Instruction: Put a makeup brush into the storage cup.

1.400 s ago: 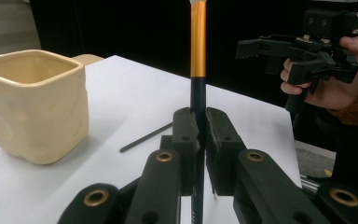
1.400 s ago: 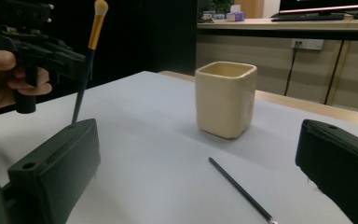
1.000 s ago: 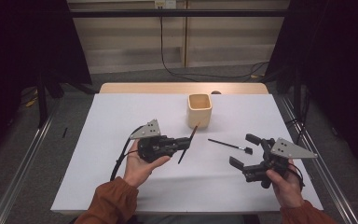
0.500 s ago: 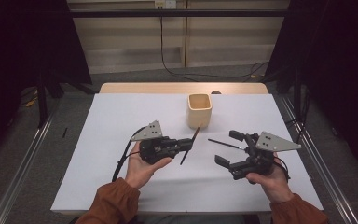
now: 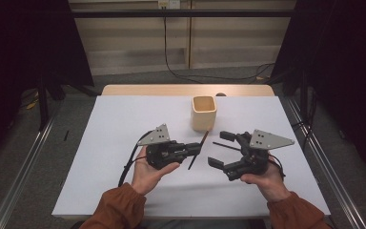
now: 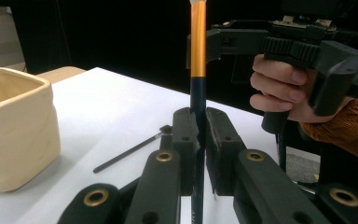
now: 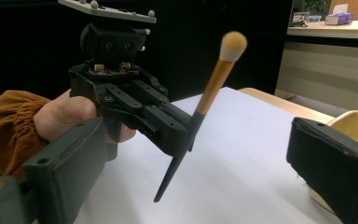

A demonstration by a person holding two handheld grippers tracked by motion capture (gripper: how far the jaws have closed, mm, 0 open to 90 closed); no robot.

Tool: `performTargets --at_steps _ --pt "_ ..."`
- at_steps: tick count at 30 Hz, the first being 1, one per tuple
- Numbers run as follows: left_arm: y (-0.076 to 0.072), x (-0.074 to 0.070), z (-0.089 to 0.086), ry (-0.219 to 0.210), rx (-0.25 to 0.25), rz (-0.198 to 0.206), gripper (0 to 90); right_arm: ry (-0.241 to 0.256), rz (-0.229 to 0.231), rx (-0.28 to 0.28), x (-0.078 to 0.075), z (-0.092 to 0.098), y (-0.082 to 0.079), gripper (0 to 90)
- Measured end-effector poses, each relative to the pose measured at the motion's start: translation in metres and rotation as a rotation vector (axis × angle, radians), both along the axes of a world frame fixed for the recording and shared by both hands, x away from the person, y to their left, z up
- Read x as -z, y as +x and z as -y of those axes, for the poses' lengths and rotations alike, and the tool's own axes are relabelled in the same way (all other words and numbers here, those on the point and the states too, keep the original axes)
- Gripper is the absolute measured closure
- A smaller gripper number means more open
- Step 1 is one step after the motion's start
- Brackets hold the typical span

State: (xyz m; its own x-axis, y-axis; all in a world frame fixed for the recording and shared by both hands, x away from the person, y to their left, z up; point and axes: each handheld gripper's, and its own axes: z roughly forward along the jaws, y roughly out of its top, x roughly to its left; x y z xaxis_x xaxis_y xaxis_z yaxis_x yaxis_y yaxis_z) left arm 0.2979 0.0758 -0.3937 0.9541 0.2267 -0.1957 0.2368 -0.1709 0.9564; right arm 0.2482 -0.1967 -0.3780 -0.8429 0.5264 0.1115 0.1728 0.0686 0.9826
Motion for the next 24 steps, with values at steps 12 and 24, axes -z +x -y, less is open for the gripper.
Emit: performTargets --at_steps 12,24 --pt "-0.001 0.001 0.002 0.002 -0.002 0.007 83.4 0.02 -0.014 -0.04 -0.003 -0.01 0.017 23.2" --pt "0.0 0.003 0.002 0.008 -0.011 0.017 83.4 0.05 -0.085 -0.065 0.0 -0.006 0.028 53.5"
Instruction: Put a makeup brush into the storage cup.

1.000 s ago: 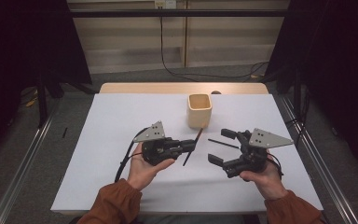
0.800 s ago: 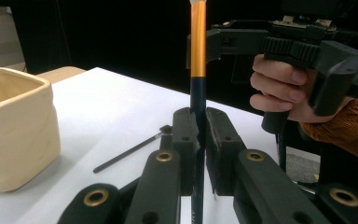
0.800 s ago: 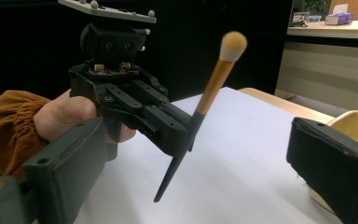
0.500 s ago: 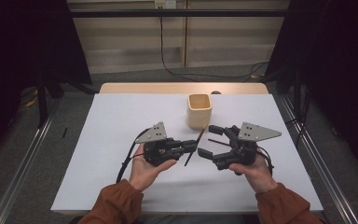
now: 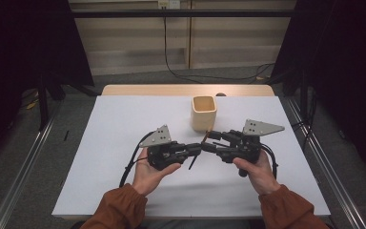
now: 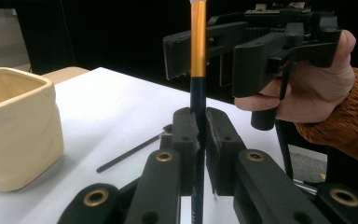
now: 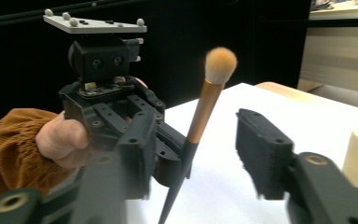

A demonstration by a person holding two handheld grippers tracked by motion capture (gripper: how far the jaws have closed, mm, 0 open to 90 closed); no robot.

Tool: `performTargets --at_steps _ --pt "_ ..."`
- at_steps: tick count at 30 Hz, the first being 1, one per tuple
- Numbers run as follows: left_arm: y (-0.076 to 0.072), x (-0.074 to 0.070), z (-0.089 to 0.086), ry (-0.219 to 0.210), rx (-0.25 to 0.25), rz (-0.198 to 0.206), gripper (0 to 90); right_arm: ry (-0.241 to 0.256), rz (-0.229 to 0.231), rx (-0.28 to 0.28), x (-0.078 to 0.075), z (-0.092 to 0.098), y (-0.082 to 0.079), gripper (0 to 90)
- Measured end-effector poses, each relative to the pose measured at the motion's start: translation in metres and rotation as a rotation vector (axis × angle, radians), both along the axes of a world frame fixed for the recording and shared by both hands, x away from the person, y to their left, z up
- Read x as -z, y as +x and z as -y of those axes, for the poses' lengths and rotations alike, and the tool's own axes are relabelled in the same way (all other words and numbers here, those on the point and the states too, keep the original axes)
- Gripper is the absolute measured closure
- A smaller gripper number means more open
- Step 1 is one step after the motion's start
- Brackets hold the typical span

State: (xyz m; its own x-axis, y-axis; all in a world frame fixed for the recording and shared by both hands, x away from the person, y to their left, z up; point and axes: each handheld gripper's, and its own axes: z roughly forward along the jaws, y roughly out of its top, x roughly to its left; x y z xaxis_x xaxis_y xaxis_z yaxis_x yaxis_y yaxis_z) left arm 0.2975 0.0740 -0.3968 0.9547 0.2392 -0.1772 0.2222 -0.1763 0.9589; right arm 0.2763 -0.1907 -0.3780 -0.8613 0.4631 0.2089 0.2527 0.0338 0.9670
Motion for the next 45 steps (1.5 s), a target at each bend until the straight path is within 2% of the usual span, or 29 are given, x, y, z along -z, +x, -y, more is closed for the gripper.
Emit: performTargets --at_steps 5,9,17,21,28,36,39,45 --pt "0.0002 0.0016 0.0007 0.006 0.002 0.003 83.4 0.017 -0.018 -0.011 0.0016 -0.0011 0.0018 62.7" --pt "0.0001 0.0027 0.0021 0.008 0.006 0.005 83.4 0.018 -0.016 -0.008 0.0017 -0.0016 0.002 68.4" --pt "0.0004 0.0056 0.0028 0.012 0.007 0.002 83.4 0.019 -0.032 -0.011 0.0037 -0.0015 0.0027 74.3" --pt "-0.0004 0.0066 0.0047 0.014 0.009 0.005 83.3 0.026 -0.04 -0.013 0.0045 -0.0015 0.0034 82.7" --pt "-0.0005 0.0077 0.0049 0.014 0.014 0.019 83.3 0.031 -0.054 -0.023 0.0044 -0.0015 0.0042 84.2" --pt "-0.0003 0.0088 0.0051 0.01 0.021 0.029 82.8 0.017 -0.051 -0.018 0.0031 -0.0021 0.0026 84.4" --pt "-0.0001 0.0091 0.0052 0.017 0.015 0.033 79.3 0.019 -0.048 -0.017 0.0024 -0.0019 0.0022 84.4" --pt "0.0001 0.0099 0.0054 0.021 -0.014 0.03 63.3 0.018 -0.043 -0.016 0.0017 -0.0015 0.0016 84.4"
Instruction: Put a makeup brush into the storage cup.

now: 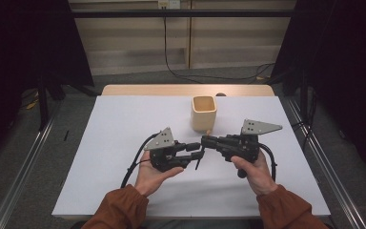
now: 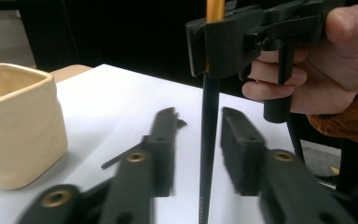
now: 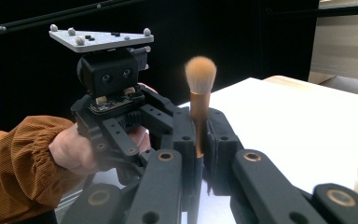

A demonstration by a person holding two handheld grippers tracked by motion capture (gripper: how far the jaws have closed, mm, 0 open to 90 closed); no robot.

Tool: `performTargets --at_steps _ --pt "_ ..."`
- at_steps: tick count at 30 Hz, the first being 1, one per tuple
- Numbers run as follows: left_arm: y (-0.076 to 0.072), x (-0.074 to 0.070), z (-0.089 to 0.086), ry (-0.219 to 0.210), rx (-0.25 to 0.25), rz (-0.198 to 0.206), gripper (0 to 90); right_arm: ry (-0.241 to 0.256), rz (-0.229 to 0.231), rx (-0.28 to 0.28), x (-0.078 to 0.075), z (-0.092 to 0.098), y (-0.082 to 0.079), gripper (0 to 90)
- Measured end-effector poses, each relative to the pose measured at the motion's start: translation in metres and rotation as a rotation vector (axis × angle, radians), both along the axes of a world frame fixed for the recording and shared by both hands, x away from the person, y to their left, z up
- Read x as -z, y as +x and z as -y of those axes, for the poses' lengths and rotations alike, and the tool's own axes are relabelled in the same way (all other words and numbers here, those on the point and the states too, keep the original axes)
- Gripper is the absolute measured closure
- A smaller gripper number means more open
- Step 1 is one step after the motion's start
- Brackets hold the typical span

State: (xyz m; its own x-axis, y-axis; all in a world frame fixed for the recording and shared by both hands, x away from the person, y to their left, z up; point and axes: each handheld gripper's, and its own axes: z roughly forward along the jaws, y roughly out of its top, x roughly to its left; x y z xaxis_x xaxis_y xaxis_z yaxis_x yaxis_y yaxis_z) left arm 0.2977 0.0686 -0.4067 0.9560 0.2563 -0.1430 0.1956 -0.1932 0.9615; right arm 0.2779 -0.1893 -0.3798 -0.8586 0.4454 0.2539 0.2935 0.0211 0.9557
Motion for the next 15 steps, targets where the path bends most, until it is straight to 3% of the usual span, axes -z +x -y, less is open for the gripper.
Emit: performTargets --at_steps 12,15 --pt "0.0006 0.0015 0.001 0.003 -0.083 0.011 19.2 0.001 0.004 0.002 -0.0008 0.0015 -0.0001 84.4" --pt "0.0006 0.0018 0.0006 0.009 -0.088 0.009 15.0 0.0 0.007 0.0 -0.0011 0.002 -0.0003 84.4"
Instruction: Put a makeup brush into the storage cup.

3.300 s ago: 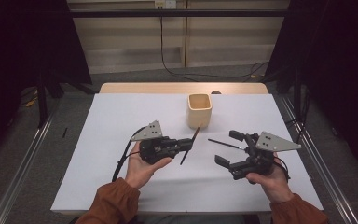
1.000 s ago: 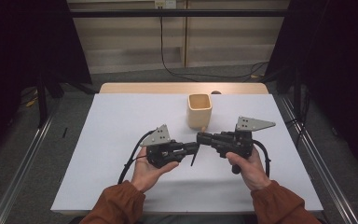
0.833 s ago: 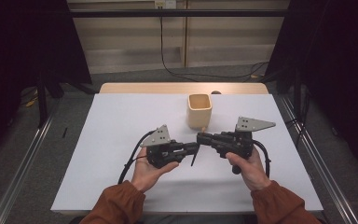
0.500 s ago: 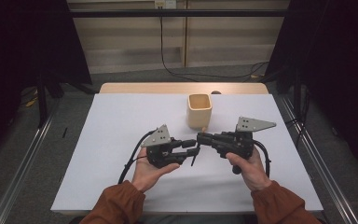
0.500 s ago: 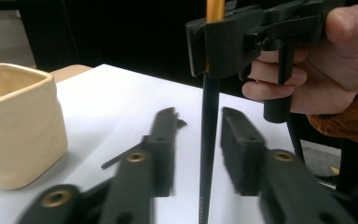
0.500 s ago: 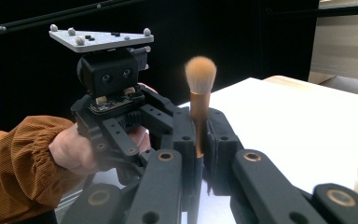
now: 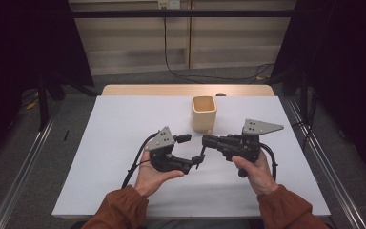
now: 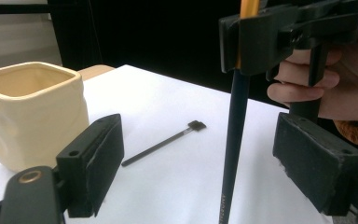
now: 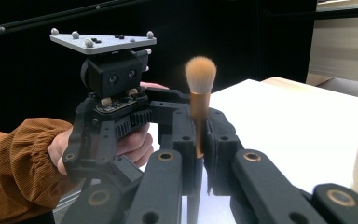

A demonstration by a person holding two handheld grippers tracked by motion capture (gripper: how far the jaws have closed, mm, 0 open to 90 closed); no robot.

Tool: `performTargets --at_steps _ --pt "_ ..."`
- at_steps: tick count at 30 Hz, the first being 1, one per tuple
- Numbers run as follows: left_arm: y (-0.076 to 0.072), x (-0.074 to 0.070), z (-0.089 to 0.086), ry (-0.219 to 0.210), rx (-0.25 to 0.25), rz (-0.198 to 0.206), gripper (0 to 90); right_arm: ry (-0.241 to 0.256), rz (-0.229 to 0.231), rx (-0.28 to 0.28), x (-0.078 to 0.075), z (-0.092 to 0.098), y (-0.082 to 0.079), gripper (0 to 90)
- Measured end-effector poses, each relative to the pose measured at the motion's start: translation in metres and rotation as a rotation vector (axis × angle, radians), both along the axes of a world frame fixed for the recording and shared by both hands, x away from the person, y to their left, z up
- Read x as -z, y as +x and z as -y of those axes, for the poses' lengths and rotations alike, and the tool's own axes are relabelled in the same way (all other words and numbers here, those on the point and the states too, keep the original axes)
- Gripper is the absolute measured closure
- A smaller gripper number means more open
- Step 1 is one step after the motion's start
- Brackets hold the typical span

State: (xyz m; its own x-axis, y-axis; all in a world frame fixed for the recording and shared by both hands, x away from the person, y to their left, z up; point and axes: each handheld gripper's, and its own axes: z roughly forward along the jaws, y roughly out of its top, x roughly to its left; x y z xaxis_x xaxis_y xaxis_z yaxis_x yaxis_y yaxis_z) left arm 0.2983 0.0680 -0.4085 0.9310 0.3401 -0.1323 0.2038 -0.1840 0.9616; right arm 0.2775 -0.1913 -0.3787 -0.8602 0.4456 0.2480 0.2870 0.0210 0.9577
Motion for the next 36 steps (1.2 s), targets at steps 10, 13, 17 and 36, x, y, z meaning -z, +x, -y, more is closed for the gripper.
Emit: performTargets --at_steps 10,13,17,36 --pt "0.0 -0.004 -0.004 -0.009 -0.023 -0.014 2.4 0.002 0.006 0.004 -0.001 0.002 0.0 84.4" --pt "0.0 -0.005 -0.007 0.012 -0.054 -0.018 2.0 0.001 0.007 0.008 -0.001 0.004 -0.001 84.4" --pt "-0.001 -0.006 -0.011 0.047 -0.075 0.006 2.0 -0.002 0.01 0.009 -0.002 0.005 -0.001 84.4" --pt "-0.003 -0.004 -0.052 0.005 -0.151 0.001 2.0 -0.011 0.016 0.036 -0.004 0.016 -0.001 84.4"
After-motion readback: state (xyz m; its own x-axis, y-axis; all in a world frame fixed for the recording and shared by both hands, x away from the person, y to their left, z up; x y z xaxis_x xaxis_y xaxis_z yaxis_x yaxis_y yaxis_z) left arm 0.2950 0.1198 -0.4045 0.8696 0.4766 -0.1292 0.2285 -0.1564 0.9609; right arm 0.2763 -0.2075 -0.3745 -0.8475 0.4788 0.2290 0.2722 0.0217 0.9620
